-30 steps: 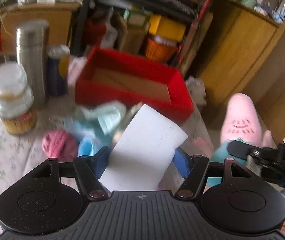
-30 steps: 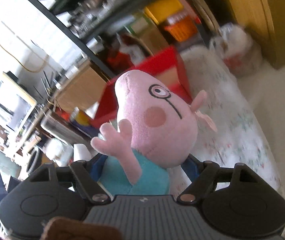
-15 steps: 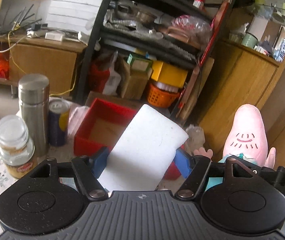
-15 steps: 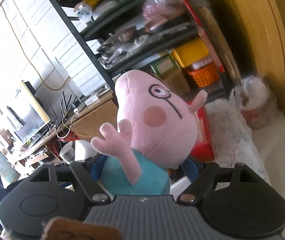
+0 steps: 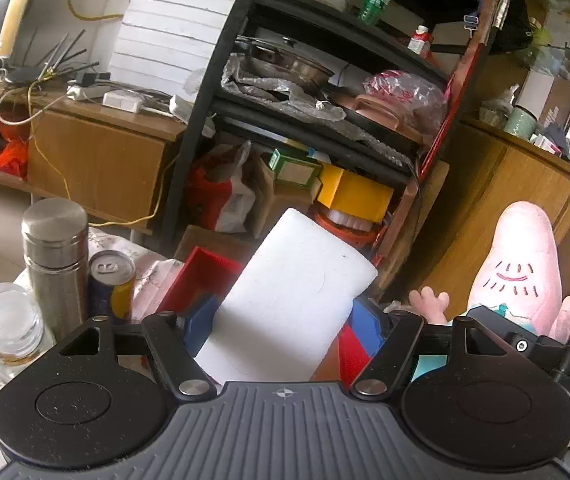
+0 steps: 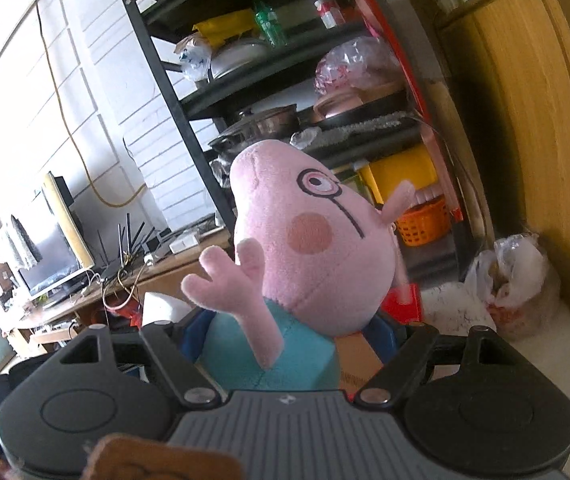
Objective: Organize soft objects
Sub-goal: 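Lift and carry the sponge block and pig plush over the red box with both grippers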
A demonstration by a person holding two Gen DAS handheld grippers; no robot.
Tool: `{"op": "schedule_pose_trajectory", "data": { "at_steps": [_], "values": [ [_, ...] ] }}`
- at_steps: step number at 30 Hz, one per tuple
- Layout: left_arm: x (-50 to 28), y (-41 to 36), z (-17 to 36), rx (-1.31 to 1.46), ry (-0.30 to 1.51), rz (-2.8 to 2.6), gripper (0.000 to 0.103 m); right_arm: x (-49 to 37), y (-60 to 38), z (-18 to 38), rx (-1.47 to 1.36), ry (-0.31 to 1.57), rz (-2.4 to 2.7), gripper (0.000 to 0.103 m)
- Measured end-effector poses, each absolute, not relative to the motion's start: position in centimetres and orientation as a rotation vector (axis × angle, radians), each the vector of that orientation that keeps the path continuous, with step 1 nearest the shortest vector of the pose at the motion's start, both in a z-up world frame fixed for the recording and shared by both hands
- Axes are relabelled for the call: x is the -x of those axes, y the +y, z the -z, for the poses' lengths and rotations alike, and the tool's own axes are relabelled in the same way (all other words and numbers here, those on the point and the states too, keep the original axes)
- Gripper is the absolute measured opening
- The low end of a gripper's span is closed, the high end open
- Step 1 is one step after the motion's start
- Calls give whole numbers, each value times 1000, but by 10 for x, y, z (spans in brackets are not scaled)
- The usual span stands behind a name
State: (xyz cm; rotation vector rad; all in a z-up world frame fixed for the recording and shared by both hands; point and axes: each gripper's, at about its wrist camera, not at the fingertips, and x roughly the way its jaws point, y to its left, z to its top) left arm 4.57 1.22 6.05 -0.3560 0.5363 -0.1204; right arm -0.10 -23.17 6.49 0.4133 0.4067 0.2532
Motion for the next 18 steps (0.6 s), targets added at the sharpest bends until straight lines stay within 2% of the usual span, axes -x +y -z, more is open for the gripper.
{"op": "schedule_pose_trajectory", "data": {
  "at_steps": [18],
  "values": [
    [-88, 8, -59, 363, 517, 86, 72, -37, -224, -70, -357, 372, -211, 52]
  ]
}}
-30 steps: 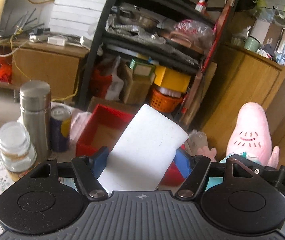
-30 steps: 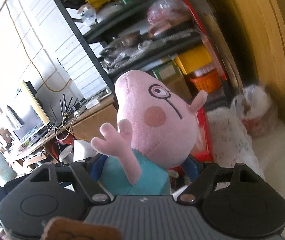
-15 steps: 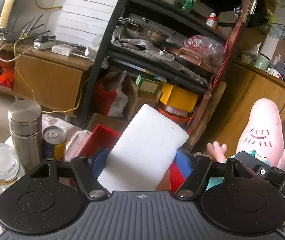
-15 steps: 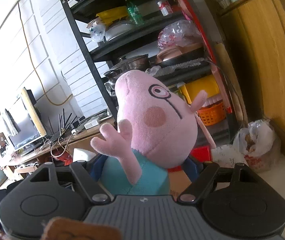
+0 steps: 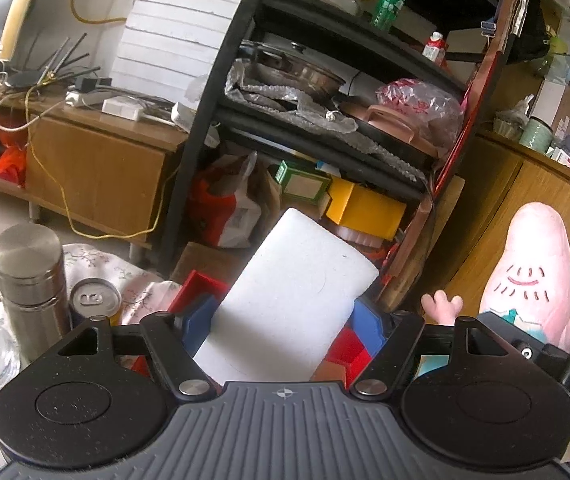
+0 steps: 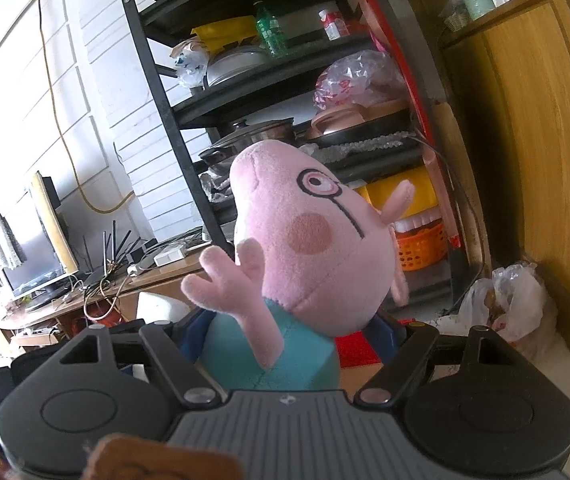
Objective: Organize soft objects
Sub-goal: 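Lift and carry the sponge block and pig plush over the red box with both grippers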
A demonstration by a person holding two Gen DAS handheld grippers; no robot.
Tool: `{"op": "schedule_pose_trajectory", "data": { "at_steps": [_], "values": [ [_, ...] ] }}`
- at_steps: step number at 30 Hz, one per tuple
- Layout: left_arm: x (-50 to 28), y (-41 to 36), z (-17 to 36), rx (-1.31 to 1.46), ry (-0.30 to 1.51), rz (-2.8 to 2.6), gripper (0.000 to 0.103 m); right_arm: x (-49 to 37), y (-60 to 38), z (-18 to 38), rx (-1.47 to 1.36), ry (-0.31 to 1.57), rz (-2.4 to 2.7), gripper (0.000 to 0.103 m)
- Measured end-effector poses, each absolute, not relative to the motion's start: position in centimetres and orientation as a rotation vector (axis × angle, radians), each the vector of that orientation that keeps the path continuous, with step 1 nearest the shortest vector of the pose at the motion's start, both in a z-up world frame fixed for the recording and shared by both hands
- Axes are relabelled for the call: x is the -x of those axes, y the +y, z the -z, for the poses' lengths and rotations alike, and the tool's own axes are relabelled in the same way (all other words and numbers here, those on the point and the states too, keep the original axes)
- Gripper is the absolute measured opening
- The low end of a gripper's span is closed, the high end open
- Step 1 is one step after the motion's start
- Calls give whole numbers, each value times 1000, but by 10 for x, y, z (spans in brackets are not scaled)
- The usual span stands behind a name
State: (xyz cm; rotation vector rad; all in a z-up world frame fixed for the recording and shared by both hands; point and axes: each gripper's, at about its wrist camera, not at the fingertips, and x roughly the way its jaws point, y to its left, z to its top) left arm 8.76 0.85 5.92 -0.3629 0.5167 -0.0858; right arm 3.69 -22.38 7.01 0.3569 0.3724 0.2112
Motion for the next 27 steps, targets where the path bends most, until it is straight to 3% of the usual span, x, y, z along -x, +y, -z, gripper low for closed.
{"op": "schedule_pose_trajectory", "data": {
  "at_steps": [20, 27],
  "values": [
    [-137, -3, -35, 354, 567, 60, 73, -103, -225, -51, -312, 404, -139, 52],
    [-155, -4, -15, 339, 623, 35, 74, -134, -217, -24, -272, 492, -114, 52]
  ]
}}
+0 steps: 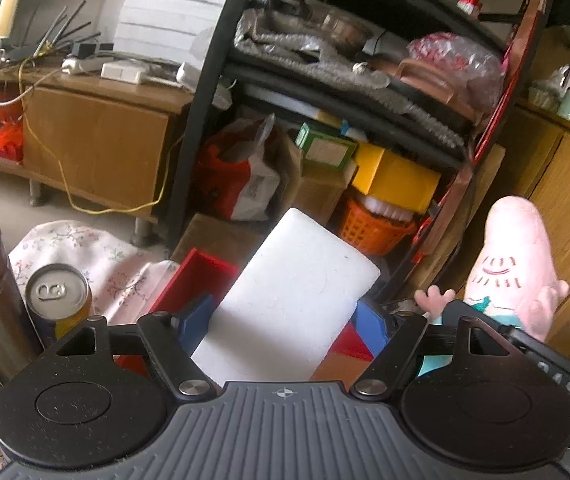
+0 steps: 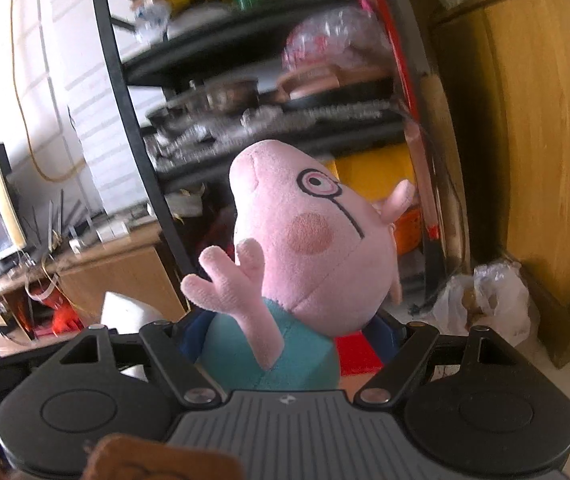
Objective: Organize soft objects
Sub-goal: 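Lift and carry the sponge block and pig plush over the red box with both grippers, then open both grippers to drop the sponge block and pig plush into the red box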
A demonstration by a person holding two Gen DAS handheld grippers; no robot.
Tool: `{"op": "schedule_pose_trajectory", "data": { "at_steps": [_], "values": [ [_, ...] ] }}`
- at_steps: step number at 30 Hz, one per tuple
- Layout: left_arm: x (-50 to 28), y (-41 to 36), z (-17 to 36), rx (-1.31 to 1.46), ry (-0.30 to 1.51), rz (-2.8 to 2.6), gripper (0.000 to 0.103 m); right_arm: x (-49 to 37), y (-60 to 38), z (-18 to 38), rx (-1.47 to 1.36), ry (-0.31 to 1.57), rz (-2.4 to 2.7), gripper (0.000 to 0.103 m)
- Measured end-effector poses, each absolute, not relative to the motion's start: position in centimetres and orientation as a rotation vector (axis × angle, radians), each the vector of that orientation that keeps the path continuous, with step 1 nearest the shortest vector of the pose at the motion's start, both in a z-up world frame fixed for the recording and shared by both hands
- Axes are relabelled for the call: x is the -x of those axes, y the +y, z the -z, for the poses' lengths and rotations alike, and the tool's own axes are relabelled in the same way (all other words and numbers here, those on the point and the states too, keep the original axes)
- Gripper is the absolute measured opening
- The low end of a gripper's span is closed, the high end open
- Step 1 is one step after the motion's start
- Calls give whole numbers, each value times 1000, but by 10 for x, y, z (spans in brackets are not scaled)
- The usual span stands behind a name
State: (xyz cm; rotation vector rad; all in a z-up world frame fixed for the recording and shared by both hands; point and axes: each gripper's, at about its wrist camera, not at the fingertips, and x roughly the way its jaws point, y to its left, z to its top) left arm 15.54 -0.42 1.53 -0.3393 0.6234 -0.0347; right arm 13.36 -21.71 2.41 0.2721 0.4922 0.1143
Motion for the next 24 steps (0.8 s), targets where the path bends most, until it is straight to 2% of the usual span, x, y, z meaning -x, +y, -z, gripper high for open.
{"op": "schedule_pose_trajectory", "data": {
  "at_steps": [8, 11, 24],
  "values": [
    [-170, -2, 3, 308, 675, -2, 84, -157, -217, 1, -261, 571, -79, 52],
    [-170, -1, 5, 292, 686, -21, 98, -157, -219, 1, -258, 575, -72, 54],
    [-146, 8, -2, 276, 695, -25, 98, -129, -231, -4, -349, 639, -99, 56]
  ]
}}
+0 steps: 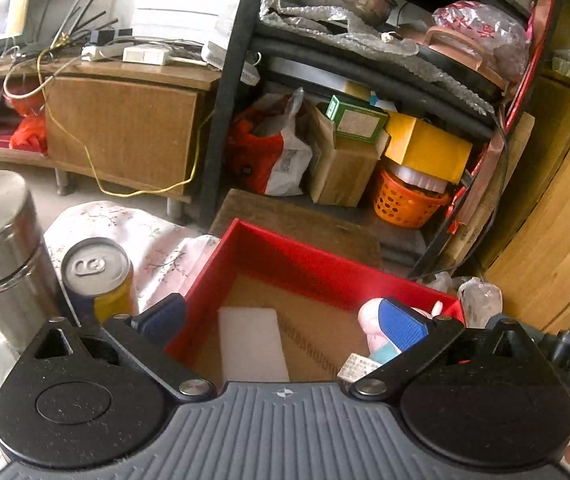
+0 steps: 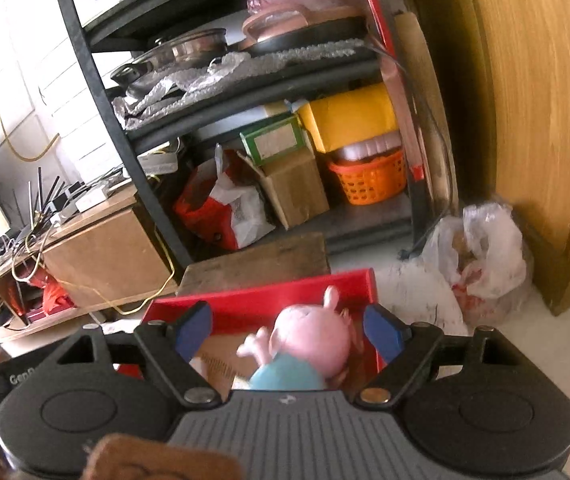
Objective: Organize soft objects
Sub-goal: 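Open both grippers to drop the sponge block and pig plush into the red box, then grasp the speckled white sponge block with the right gripper while the left gripper returns to the pile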
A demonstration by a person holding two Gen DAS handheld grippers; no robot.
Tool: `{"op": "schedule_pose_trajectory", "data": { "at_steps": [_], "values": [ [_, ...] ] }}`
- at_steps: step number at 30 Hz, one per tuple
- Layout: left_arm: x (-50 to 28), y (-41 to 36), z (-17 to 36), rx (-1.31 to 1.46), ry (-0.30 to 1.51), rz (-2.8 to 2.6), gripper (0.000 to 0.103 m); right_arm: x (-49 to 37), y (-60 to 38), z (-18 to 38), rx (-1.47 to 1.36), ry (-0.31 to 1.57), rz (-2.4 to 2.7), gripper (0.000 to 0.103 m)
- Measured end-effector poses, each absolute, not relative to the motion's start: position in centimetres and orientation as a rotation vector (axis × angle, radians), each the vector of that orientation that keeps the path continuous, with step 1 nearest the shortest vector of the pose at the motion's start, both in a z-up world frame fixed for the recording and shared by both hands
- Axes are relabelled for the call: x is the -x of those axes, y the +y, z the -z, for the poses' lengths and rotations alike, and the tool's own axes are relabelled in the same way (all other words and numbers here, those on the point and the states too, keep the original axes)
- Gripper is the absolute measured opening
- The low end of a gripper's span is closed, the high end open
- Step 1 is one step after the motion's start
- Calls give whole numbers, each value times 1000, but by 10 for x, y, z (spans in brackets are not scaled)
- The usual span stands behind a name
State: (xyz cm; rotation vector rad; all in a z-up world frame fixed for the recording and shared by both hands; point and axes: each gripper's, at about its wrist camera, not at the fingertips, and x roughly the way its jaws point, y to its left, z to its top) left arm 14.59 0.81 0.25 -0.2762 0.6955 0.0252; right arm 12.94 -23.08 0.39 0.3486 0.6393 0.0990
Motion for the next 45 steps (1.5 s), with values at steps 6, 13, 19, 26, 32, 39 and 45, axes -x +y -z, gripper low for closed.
{"op": "schedule_pose_trajectory", "data": {
  "at_steps": [6, 13, 19, 26, 32, 39, 45],
  "values": [
    [-128, 9, -7, 245, 691, -16, 98, -106, -227, 1, -332, 680, -111, 57],
    [-111, 13, -4, 213, 712, -7, 98, -90, -229, 6, -373, 707, -103, 57],
    [-98, 20, 3, 190, 748, -4, 98, -77, -223, 15, -368, 745, -108, 57],
    [-84, 25, 10, 156, 777, -11, 98, -62, -217, 27, -378, 794, -116, 58],
    [-73, 32, 11, 175, 791, -4, 98, -47, -209, 40, -379, 851, -138, 58],
    [-59, 34, 9, 171, 792, 7, 98, -30, -206, 58, -408, 922, -145, 58],
    [-51, 39, 9, 187, 797, 16, 98, -20, -212, 70, -508, 994, -135, 58]
  ]
}}
